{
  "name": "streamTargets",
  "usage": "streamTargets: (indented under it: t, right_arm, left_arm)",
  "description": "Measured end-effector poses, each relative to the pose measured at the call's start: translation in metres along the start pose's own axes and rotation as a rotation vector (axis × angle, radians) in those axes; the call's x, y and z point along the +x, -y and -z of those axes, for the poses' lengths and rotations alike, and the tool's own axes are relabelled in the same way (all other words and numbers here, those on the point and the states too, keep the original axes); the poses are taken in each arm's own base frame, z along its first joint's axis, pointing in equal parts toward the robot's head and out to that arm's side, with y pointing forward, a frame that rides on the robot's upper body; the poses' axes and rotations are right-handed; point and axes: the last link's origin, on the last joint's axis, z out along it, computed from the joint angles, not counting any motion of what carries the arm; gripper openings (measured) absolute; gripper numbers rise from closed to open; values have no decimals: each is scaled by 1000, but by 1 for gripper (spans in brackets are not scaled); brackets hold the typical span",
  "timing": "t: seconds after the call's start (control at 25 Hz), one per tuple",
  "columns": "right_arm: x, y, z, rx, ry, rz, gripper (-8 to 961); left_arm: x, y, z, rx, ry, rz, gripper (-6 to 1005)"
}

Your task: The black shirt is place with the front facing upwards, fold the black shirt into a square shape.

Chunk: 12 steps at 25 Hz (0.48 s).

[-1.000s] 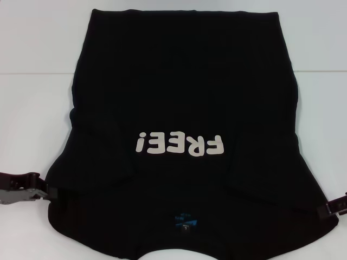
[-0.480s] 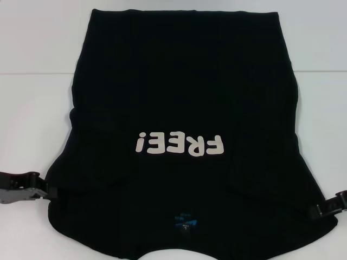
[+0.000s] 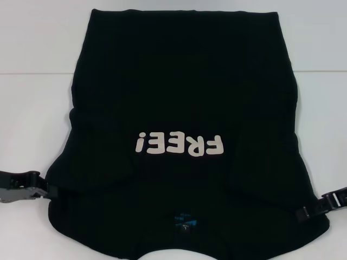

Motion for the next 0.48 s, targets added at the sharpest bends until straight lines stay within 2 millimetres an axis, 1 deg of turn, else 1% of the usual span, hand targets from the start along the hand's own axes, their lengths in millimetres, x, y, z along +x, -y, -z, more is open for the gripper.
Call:
streamTargets:
  t: [0.28, 0.48]
  right_arm:
    - [-8, -12, -8, -36, -18, 31, 693]
    - [-11, -14, -7, -42, -11, 33, 690]
  left_arm:
    - [1, 0, 1, 1, -1, -4, 18]
    - [1, 0, 2, -7, -12, -3, 19]
